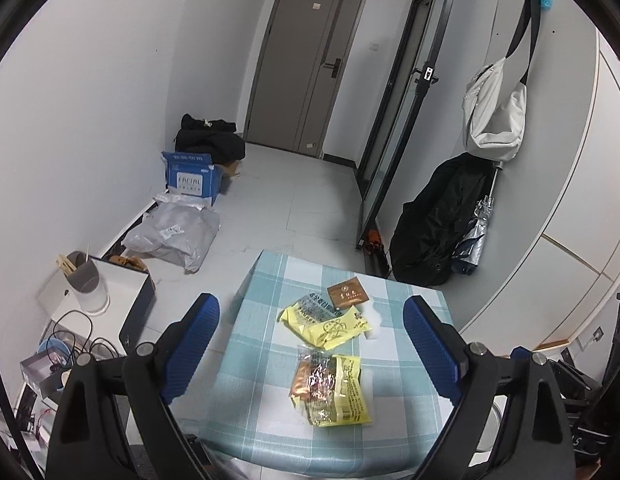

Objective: Collect trash
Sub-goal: 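Move both open grippers back over the table toward the yellow packets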

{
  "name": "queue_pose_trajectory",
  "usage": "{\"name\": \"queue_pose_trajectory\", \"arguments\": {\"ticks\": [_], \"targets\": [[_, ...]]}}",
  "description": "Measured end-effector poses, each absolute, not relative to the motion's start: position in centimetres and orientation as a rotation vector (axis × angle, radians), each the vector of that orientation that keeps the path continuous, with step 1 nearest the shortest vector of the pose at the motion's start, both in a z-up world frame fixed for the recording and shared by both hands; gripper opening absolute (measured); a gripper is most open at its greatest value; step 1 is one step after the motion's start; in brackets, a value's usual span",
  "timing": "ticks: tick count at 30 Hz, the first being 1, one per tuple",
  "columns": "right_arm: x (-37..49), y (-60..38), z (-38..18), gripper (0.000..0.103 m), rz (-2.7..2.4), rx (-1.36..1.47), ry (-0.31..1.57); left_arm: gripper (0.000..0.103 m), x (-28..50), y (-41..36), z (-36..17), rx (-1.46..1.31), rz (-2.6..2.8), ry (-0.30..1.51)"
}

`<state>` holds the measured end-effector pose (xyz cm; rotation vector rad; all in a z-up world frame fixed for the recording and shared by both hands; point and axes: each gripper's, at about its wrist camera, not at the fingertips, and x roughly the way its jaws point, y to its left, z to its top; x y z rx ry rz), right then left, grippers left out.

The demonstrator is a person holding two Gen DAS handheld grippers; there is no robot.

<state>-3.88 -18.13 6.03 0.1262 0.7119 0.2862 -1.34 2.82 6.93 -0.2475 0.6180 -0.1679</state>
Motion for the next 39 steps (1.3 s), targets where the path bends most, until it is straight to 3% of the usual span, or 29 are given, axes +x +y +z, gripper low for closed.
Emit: {"name": "queue_pose_trajectory", "arguments": {"ticks": [24, 31, 39], "targets": [[-3.9, -19.9, 4.2, 0.076, 0.297, 0.159, 0.726, 0.091, -1.4, 2.0, 6.8, -0.182, -0.149, 0.665], [-3.1, -19.9, 3.2, 0.079, 0.303, 0.135, 0.723, 0.091, -0.5, 2.4, 5.2, -0.179, -0.140, 0.708], [-1.7, -19.4, 1.6, 0.090, 0.356, 0.078, 0.686, 0.091, 1.2, 3.4, 2.2, -0.215, -0.113, 0.764]]}}
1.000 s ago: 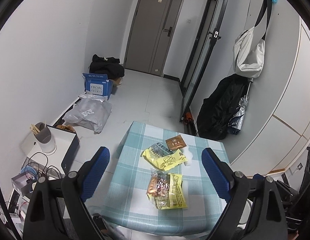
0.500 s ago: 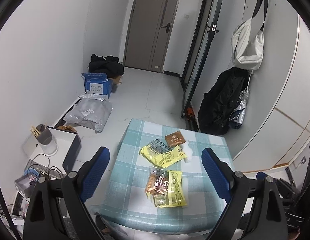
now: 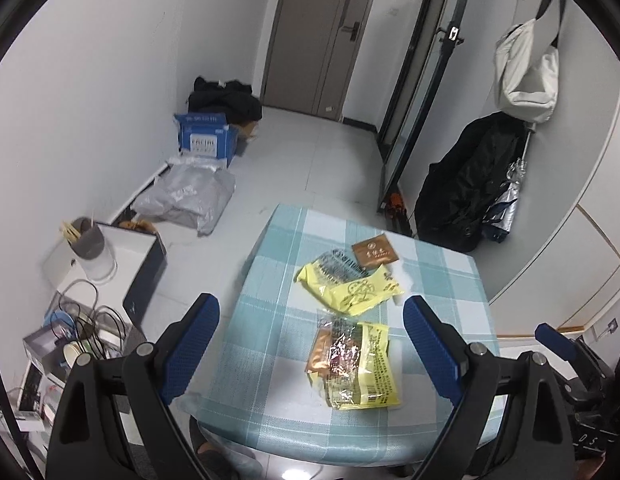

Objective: Collect trash
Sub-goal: 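Move both open grippers back over the table toward the yellow packets, then grasp the yellow packet with the left gripper while the right gripper grasps another yellow packet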

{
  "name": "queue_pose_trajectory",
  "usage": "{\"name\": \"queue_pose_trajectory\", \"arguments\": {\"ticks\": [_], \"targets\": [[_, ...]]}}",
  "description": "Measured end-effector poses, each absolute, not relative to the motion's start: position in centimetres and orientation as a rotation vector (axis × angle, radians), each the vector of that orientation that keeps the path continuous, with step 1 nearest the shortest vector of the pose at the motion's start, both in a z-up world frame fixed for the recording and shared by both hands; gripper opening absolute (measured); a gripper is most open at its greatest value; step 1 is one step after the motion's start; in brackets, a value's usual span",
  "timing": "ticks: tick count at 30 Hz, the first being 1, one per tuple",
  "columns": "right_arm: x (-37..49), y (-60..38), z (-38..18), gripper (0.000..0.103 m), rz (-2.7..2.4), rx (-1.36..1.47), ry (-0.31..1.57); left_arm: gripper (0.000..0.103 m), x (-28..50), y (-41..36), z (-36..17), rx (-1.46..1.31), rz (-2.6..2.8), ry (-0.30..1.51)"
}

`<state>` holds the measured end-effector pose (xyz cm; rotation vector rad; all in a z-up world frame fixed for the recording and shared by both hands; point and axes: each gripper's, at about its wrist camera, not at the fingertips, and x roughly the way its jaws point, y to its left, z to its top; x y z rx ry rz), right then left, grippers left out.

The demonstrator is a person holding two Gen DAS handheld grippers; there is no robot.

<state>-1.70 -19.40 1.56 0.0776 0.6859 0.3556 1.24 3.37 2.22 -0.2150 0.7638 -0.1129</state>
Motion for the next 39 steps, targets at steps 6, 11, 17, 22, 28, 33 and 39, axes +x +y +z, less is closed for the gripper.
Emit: {"name": "queue_pose_trajectory", "arguments": {"ticks": [6, 11, 17, 22, 28, 33, 39], "targets": [[0.4, -19.3, -1.8, 0.090, 0.392, 0.092, 0.750, 0.091, 2.9, 3.3, -0.4, -0.218, -0.122, 0.840], [2.7, -19.1, -5.2, 0.090, 0.410, 0.090, 0.842, 0.091, 3.7, 3.9, -1.7, -0.210, -0.100, 0.874], [5.8, -19.6, -9.5, 0.086, 0.356, 0.093, 0.970, 0.091, 4.7, 4.6, -2.6, -0.217, -0.092, 0.902], [7.9, -19.5, -12.3, 0.073, 0.339, 0.101, 1.076, 0.091, 5.3, 5.0, -3.1, -0.212, -0.092, 0.918], [8.8, -18.6, -13.3, 0.064, 0.374, 0.092, 1.109, 0.091, 6.3, 5.8, -4.3, -0.277, -0.104, 0.977], [8.6, -17.4, -13.2, 0.047, 0.397, 0.020, 1.105, 0.091, 6.5, 6.0, -4.6, -0.290, -0.106, 0.988], [8.0, -15.2, -13.1, 0.020, 0.439, -0.086, 1.106, 0.091, 6.5, 6.1, -4.9, -0.284, -0.101, 1.003]]}}
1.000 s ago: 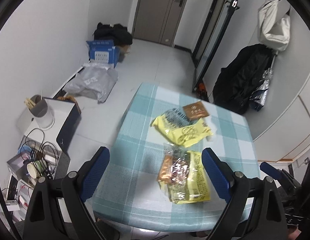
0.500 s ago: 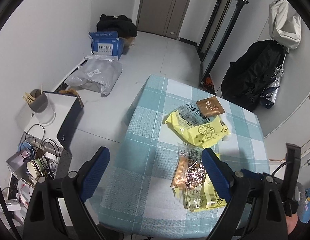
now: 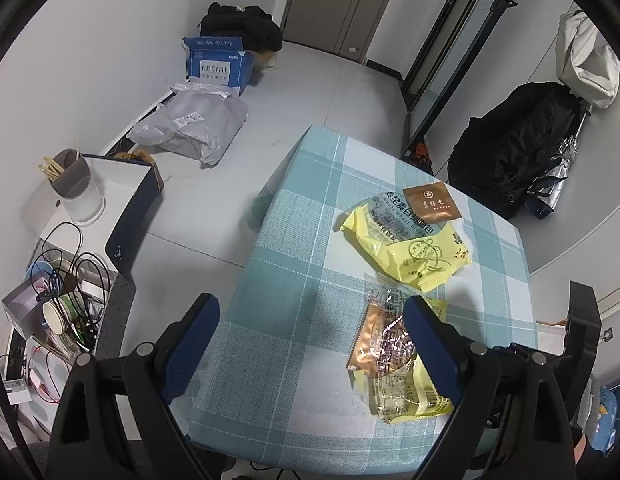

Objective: Collect trash
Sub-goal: 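Grasp the yellow packet with the left gripper while the right gripper grasps another yellow packet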

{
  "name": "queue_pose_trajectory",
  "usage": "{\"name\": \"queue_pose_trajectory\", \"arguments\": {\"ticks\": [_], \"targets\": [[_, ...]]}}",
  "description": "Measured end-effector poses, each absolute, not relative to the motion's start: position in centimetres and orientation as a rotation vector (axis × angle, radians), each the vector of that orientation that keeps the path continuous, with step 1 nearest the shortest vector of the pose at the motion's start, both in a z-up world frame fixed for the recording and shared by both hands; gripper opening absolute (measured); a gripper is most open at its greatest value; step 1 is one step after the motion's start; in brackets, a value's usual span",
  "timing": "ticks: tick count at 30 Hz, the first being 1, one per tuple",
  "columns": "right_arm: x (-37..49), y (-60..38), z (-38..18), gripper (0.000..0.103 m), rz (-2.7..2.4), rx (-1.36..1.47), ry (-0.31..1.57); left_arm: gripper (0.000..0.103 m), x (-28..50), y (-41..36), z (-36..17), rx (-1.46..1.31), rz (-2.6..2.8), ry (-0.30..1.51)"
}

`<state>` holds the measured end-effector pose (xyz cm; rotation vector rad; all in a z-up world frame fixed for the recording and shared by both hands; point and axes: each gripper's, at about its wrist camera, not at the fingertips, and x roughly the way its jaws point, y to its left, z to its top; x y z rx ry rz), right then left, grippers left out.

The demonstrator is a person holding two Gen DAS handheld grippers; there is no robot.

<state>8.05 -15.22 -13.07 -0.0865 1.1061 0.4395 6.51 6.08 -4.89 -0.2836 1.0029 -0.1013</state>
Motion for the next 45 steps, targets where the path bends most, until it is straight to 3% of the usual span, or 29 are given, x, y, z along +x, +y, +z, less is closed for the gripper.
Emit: {"name": "queue_pose_trajectory", "arguments": {"ticks": [7, 19, 32, 42, 45], "targets": [[9.2, -16.5, -12.7, 0.008, 0.454, -0.027, 1.133, 0.091, 6.3, 5.9, -5.4, -0.251, -0.100, 1.023], [7.4, -20.7, -11.4, 0.006, 0.462, 0.057, 1.092, 0.091, 5.9, 3.1, -7.0, -0.095, -0.097, 1.055], [5.4, -24.6, -10.4, 0.006, 0.443, 0.161, 1.038, 0.091, 8.5, 0.1, -8.1, -0.136, -0.195, 1.166], [4.8, -26.8, -10.5, 0.006, 0.424, 0.220, 1.016, 0.091, 9.2, -4.4, -9.6, 0.082, -0.254, 1.212], [4.6, -27.0, -10.4, 0.006, 0.428, 0.221, 1.008, 0.085, 9.2, -4.6, -9.9, 0.084, -0.250, 1.227]]}}
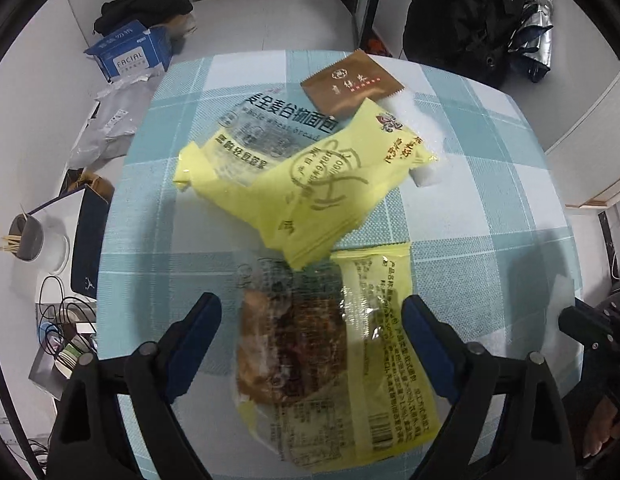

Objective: Collect trash
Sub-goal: 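Grasp the yellow packet with the left gripper while the right gripper grasps another yellow packet, then carry both held yellow packets over the white trash bin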

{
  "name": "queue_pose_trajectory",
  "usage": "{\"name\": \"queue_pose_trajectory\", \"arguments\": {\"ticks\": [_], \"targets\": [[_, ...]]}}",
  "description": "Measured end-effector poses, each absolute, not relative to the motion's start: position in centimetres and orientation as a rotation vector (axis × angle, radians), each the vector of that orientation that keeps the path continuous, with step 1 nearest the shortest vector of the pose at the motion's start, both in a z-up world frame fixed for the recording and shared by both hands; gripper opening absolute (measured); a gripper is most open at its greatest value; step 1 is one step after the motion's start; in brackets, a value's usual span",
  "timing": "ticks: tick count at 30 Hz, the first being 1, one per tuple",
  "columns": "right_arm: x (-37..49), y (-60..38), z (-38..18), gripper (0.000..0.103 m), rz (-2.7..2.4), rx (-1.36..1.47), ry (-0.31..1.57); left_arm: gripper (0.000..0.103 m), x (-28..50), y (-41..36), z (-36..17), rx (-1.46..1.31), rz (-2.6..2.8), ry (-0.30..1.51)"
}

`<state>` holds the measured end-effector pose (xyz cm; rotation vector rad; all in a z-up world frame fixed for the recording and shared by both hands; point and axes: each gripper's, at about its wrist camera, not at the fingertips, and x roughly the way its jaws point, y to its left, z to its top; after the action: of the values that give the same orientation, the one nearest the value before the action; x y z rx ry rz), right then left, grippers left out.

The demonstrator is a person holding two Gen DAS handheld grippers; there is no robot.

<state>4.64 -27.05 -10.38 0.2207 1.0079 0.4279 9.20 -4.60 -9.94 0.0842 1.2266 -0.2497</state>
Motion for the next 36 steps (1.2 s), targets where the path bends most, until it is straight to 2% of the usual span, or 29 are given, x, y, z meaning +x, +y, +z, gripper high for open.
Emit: {"name": "queue_pose_trajectory", "arguments": {"ticks": [2, 6, 7, 8, 13, 16, 28, 36], "targets": [[4.7, -27.1, -10.4, 0.006, 0.435, 0.226, 1.001, 0.072, 9.3, -4.6, -10.0, 0.084, -0.247, 1.236], [4.8, -27.5, -10.7, 0.006, 0.440, 0.245, 1.005, 0.063, 9.1, -4.8, -9.5, 0.091, -0.237, 1.224], [4.9, -27.5, -10.8, 0.006, 0.439, 0.248, 1.007, 0.052, 9.0, -5.0, -9.4, 0.097, -0.236, 1.218], [4.9, -27.6, -10.9, 0.006, 0.441, 0.254, 1.009, 0.046, 8.9, -5.3, -9.2, 0.098, -0.240, 1.212], [5.0, -27.7, -10.9, 0.007, 0.447, 0.265, 1.002, 0.038, 8.3, -5.7, -9.1, 0.097, -0.247, 1.208], [4.9, -27.7, -10.8, 0.007, 0.450, 0.271, 0.998, 0.023, 8.1, -5.8, -9.1, 0.081, -0.244, 1.210], [4.3, -27.7, -10.7, 0.007, 0.451, 0.263, 0.979, 0.005, 6.9, -5.8, -8.6, 0.053, -0.272, 1.185], [4.0, -27.9, -10.5, 0.007, 0.441, 0.263, 0.965, 0.001, 5.9, -5.6, -7.7, 0.026, -0.294, 1.151]]}}
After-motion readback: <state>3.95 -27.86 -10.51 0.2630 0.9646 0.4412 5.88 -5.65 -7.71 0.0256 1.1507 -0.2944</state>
